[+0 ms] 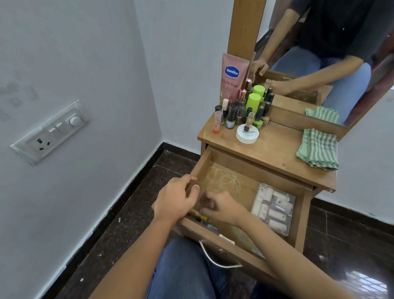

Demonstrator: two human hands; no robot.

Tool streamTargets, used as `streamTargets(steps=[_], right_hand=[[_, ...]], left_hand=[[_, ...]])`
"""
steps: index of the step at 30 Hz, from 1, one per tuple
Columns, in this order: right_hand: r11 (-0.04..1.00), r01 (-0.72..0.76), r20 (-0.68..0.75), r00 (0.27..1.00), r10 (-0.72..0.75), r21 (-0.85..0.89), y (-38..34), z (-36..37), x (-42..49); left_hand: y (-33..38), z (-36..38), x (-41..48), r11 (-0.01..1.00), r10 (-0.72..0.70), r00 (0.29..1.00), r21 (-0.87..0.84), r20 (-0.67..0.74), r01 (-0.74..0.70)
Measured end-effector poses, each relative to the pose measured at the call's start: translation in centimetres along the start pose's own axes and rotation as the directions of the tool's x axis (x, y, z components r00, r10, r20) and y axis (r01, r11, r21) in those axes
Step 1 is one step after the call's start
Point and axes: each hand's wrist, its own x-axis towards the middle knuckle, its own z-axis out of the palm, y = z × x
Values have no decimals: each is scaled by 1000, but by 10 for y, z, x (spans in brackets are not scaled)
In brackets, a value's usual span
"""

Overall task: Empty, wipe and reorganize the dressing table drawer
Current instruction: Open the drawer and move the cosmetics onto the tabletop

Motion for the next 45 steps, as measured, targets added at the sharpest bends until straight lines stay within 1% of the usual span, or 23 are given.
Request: streamTargets(steps=[1, 3, 6, 10, 12, 14, 16, 18, 19, 21, 23, 25, 27, 30, 34, 37, 38, 40, 42, 43, 45], right_hand=[[999, -28, 82, 996, 31, -32, -1, 3, -1], [996, -42, 156, 986, 55, -82, -5, 5, -1], [996, -53, 143, 988, 63, -73, -10, 6, -1], [985, -148, 112, 984, 138, 84, -11, 11, -3], [976, -168, 109, 982, 153, 140, -9, 13, -3], [979, -164, 89, 984, 154, 119, -7, 12, -5], [985, -144, -5, 989, 145, 94, -3, 5, -8], [984, -110, -160, 978, 132, 140, 2, -8, -13], [980, -90, -244, 961, 132, 175, 2, -17, -15], [966, -47, -416, 896, 153, 254, -1, -35, -16], [941, 2, -557, 806, 199, 340, -10, -59, -15], [896, 57, -619, 742, 258, 441, -23, -85, -8], [875, 82, -655, 698, 291, 477, -28, -107, 3], [906, 24, -694, 652, 306, 422, -28, -125, 23], [936, -29, -693, 665, 279, 349, -26, -132, 35], [958, -68, -689, 681, 248, 278, -25, -134, 38], [966, -74, -690, 686, 231, 249, -25, -134, 38], [976, -102, -685, 699, 206, 190, -23, -134, 37], [974, -189, -649, 728, 222, 121, -24, -137, 33], [961, -270, -607, 756, 247, 56, -24, -139, 31], [883, -447, -505, 800, 324, -141, -27, -141, 26]], left_hand=[[0, 0, 0, 1000, 0, 1000, -1, 1, 0], [1, 0, -1, 1000, -1, 1000, -2, 4, 1], [2, -1, -1, 1000, 2, 1000, 6, 6, -2], [2, -2, -1, 1000, -1, 1000, 17, 11, 1], [2, -2, -1, 1000, -2, 1000, 17, 8, 2], [3, -2, -1, 1000, 3, 1000, 18, 3, -3], [3, -1, -1, 1000, 9, 1000, 10, -6, -9], [2, -1, -1, 1000, 13, 1000, 2, -11, -13], [1, 0, 0, 1000, 14, 1000, 2, -11, -14], [-1, 0, 1, 1000, 20, 1000, 4, -9, -20], [-1, 0, 1, 1000, 27, 1000, 1, -9, -27], [-1, 0, 1, 999, 37, 999, -3, -15, -38], [-1, 0, -1, 999, 41, 999, -8, -20, -41], [0, -1, -2, 999, 31, 999, -8, -14, -31], [2, -3, -2, 1000, 24, 1000, 0, -19, -24], [0, -5, 2, 999, 30, 1000, 26, 4, -30], [-1, -8, 6, 998, 27, 1000, 52, 7, -27], [-6, -12, 13, 978, 34, 999, 204, 24, -38], [-12, -17, 16, 940, 20, 999, 340, 44, -34], [-17, -16, 16, 944, -21, 998, 329, 62, -1], [-22, -15, 13, 975, -105, 991, 202, 76, 88]])
